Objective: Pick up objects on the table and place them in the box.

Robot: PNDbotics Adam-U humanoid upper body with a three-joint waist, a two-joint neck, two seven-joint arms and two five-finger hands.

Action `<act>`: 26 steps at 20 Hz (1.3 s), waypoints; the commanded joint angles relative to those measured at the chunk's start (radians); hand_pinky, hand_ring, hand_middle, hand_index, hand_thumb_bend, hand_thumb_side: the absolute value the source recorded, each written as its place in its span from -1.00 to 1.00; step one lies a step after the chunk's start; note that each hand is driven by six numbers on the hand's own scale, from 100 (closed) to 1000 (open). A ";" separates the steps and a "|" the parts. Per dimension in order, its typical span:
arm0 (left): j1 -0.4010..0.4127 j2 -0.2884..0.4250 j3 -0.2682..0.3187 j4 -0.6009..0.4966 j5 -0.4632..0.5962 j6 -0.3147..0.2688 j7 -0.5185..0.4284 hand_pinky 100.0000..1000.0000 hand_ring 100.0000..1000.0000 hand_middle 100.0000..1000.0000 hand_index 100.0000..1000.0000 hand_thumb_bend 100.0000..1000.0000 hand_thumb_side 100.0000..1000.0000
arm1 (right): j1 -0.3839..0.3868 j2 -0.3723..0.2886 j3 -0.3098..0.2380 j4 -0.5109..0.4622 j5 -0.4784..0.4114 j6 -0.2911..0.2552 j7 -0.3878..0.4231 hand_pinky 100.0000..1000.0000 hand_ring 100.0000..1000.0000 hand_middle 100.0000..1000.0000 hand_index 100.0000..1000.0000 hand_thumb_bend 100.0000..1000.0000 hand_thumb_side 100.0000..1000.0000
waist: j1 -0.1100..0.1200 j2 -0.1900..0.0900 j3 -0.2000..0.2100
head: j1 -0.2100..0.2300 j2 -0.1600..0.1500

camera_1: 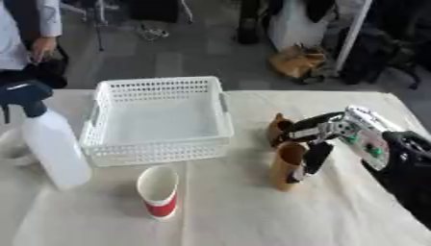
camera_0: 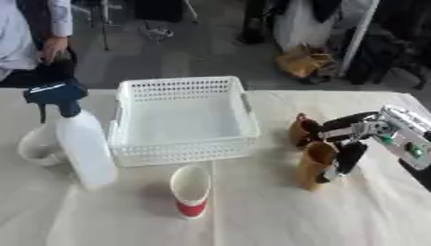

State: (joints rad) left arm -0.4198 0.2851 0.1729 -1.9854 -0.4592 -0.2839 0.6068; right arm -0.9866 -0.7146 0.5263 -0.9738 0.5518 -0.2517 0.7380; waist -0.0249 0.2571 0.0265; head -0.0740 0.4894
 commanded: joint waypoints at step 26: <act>-0.012 0.007 0.010 -0.015 0.000 0.001 0.006 1.00 0.83 0.56 0.58 -1.00 1.00 | -0.024 -0.008 -0.019 0.036 -0.011 -0.004 -0.022 -0.60 0.20 0.51 0.61 -0.15 -0.60 | -0.001 -0.014 0.004 | -0.003 -0.003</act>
State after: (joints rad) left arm -0.4199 0.2845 0.1733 -1.9854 -0.4593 -0.2814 0.6112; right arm -0.9906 -0.7057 0.5233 -0.9388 0.5330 -0.2541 0.7254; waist -0.0276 0.2578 0.0304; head -0.0750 0.4894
